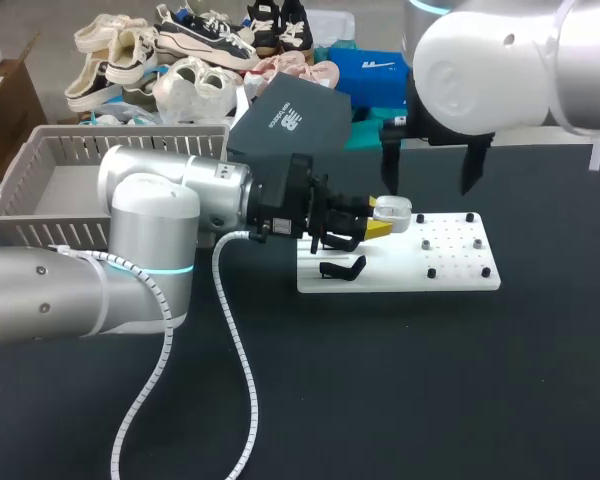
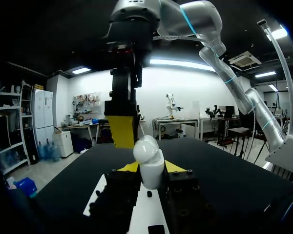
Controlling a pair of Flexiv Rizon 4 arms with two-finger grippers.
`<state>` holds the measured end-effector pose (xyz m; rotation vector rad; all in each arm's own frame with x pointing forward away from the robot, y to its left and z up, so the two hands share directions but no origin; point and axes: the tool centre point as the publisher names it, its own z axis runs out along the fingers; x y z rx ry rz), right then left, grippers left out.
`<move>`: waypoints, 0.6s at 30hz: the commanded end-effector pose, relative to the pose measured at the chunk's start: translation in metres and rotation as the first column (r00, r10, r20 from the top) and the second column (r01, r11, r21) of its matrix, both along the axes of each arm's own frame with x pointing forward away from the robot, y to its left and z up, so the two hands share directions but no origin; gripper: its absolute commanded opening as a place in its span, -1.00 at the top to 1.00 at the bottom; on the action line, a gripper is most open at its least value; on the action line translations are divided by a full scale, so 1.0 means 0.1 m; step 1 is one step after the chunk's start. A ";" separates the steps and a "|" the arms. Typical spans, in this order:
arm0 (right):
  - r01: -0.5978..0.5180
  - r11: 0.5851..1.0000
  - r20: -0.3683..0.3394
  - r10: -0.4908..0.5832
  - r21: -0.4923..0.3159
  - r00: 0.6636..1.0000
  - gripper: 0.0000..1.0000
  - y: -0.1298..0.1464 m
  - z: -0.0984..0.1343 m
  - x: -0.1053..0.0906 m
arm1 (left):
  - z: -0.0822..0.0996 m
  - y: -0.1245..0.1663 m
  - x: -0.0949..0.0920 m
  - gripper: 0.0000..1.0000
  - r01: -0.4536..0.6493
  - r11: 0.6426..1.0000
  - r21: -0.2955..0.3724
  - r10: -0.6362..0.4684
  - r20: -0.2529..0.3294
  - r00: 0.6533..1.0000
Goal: Pick up each earbud case from the left stands, insert the matching earbuds, close the lid, and place the case in the box.
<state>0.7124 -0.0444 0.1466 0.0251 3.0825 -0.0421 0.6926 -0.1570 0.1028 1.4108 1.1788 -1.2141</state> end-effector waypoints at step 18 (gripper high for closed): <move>-0.078 0.996 0.158 0.072 0.036 0.985 -1.00 -0.23 0.18 -0.21 | 0.00 0.00 0.00 1.00 -0.001 1.000 0.000 0.001 0.001 1.000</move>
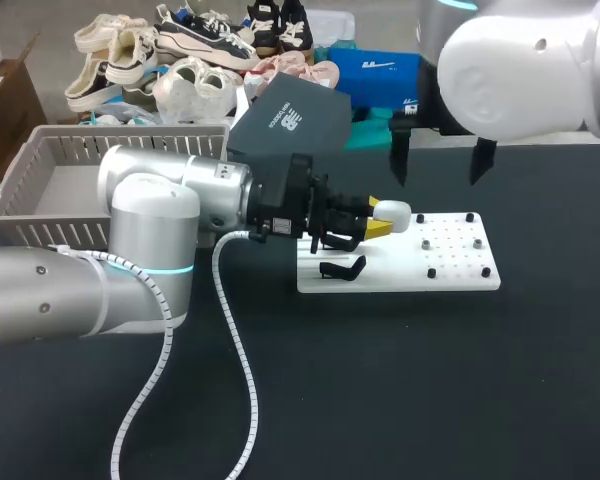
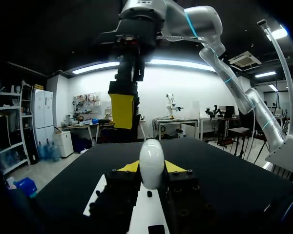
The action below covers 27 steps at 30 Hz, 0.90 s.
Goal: Pick up each earbud case from the left stands, insert the matching earbuds, close the lid, and place the case in the box.
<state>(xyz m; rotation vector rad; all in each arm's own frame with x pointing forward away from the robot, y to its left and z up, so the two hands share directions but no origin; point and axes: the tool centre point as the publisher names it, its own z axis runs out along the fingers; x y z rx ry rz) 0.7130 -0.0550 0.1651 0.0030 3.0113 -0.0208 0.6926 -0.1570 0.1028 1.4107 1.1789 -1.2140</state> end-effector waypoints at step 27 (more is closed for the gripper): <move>-0.195 0.970 0.212 0.162 0.142 0.964 -1.00 -0.31 0.03 -0.44 | 0.34 1.14 -0.16 1.00 -0.537 0.810 0.235 0.555 -0.014 0.832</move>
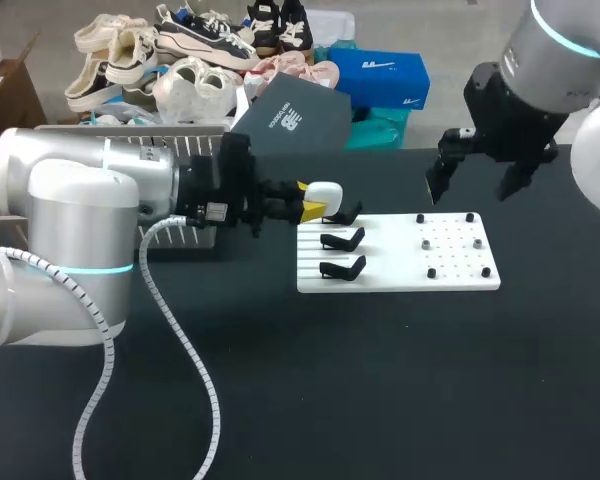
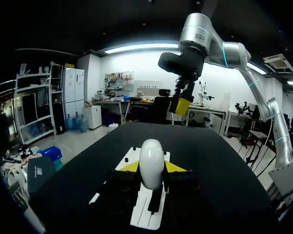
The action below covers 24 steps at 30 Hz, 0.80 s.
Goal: Pick up each earbud case from the left stands, insert the matching earbuds, close the lid, and place the case in the box.
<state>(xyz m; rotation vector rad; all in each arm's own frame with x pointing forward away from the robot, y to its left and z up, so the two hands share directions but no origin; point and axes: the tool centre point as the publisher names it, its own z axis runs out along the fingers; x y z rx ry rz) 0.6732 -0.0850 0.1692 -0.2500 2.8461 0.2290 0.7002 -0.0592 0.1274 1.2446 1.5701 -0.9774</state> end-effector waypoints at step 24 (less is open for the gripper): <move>0.009 1.000 0.054 -0.010 0.008 0.999 -1.00 -0.01 -0.01 -0.04 | -0.22 0.87 0.56 1.00 -0.615 0.754 0.230 0.618 0.066 0.783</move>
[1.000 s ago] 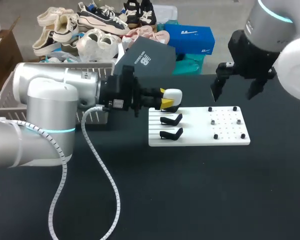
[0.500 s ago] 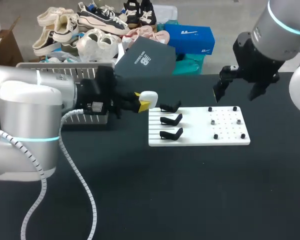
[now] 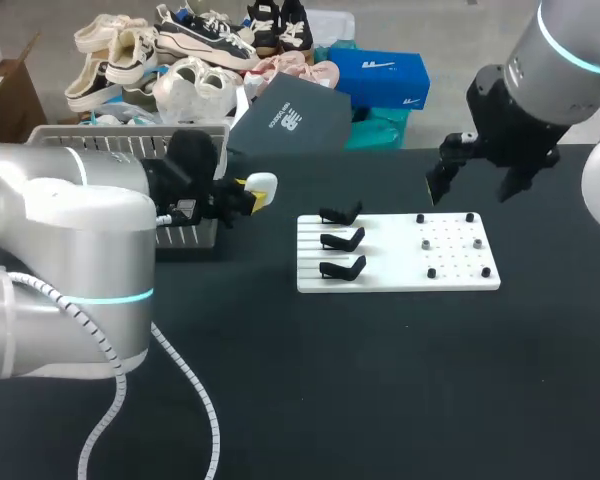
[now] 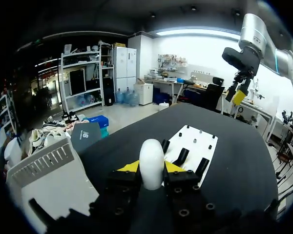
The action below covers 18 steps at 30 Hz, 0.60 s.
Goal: Pick up each earbud case from the left stands, insert the matching earbuds, close the lid, and place the case in the box.
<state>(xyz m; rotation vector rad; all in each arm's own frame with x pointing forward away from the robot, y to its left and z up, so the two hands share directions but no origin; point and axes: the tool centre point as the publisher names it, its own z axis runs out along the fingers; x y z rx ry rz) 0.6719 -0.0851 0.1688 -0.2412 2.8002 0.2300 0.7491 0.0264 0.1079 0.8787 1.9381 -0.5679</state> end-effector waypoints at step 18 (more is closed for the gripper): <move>0.003 1.000 0.008 -0.003 0.000 1.000 -1.00 -0.01 0.00 -0.03 | -0.20 1.18 0.26 1.00 -0.313 0.938 0.150 0.314 0.014 0.949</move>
